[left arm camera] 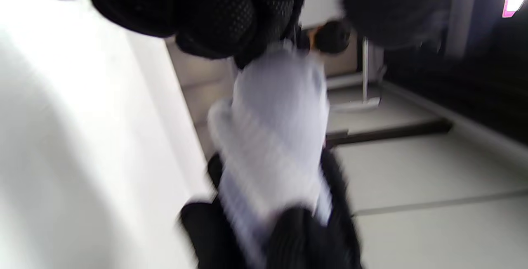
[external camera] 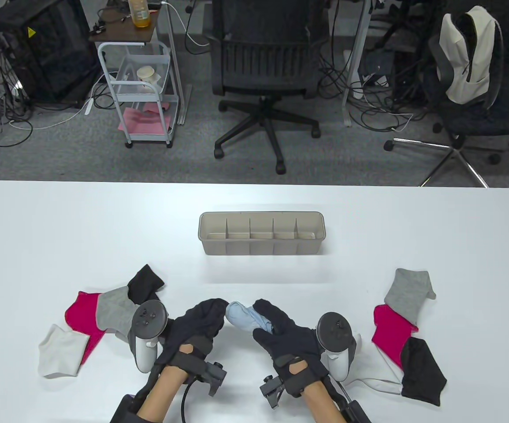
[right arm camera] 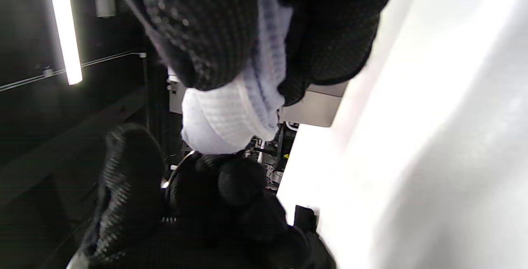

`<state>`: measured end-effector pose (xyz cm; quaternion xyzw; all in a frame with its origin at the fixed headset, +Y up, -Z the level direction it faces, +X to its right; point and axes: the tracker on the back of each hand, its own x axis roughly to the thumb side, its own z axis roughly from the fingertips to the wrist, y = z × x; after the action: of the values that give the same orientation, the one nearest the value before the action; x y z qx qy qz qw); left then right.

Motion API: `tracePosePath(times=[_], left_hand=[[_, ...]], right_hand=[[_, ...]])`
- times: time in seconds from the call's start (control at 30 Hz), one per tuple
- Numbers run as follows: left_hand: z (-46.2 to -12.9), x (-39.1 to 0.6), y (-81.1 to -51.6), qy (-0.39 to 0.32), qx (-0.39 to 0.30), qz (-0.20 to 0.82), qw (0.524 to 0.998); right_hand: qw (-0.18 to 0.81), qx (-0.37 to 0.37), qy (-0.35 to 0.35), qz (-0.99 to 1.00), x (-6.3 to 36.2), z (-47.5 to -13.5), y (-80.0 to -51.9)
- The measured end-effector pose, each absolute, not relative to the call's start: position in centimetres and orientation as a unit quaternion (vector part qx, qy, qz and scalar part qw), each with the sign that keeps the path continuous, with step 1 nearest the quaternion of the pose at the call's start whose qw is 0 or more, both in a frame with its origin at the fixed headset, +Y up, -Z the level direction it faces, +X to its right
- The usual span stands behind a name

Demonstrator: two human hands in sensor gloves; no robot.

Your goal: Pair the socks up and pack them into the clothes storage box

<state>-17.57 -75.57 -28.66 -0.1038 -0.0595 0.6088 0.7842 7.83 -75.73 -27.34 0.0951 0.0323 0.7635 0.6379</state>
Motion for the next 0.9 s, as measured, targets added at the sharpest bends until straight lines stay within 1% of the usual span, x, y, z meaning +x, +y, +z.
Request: tracePosePath(times=[0.07,0.1,0.17,0.23,0.3,0.37,0.43,0.5,0.57,0.63,0.73,0.83,0.9], left_hand=[[-28.4,-17.0,-75.5,-0.064,-0.114,0.577,0.806],[-28.4,-16.9,-75.5,-0.060,-0.113,0.575,0.808],[-28.4,-16.9,-75.6,-0.057,-0.125,0.599,0.789],[-28.5,-17.0,-75.9,-0.061,-0.158,0.614,0.771],[-28.5,-17.1,-76.4,-0.048,-0.185,0.633,0.750],[-28.6,-17.2,-76.8,-0.016,-0.181,0.653,0.735],[-28.8,-17.5,-77.0,0.004,-0.160,0.667,0.728],[-28.8,-17.8,-76.7,0.011,-0.131,0.645,0.753],[-28.5,-17.9,-76.4,0.015,-0.096,0.614,0.783],[-28.4,-17.7,-76.2,0.013,-0.070,0.610,0.789],[-28.5,-17.7,-76.2,0.002,-0.085,0.610,0.787],[-28.6,-17.3,-76.3,-0.016,-0.095,0.618,0.780],[-28.6,-16.9,-76.0,-0.021,-0.086,0.613,0.785]], right_hand=[[0.629,0.120,0.019,0.768,7.3,-27.0,-75.2],[0.625,0.140,0.018,0.767,6.9,-26.8,-74.8],[0.621,0.148,0.006,0.770,6.8,-26.6,-74.6],[0.611,0.157,0.006,0.776,6.9,-26.6,-74.5],[0.574,0.164,-0.015,0.802,6.8,-26.5,-74.3],[0.519,0.148,-0.056,0.840,6.3,-26.1,-73.7],[0.413,0.116,-0.144,0.892,5.7,-25.3,-73.0],[0.302,0.117,-0.217,0.921,4.6,-24.4,-72.2],[0.230,0.108,-0.277,0.927,3.8,-23.7,-71.6],[0.206,0.108,-0.285,0.930,3.4,-23.6,-71.3],[0.223,0.096,-0.273,0.931,3.4,-23.6,-71.6],[0.210,0.086,-0.274,0.935,3.4,-23.7,-71.7],[0.183,0.079,-0.280,0.939,3.2,-23.7,-71.5]])
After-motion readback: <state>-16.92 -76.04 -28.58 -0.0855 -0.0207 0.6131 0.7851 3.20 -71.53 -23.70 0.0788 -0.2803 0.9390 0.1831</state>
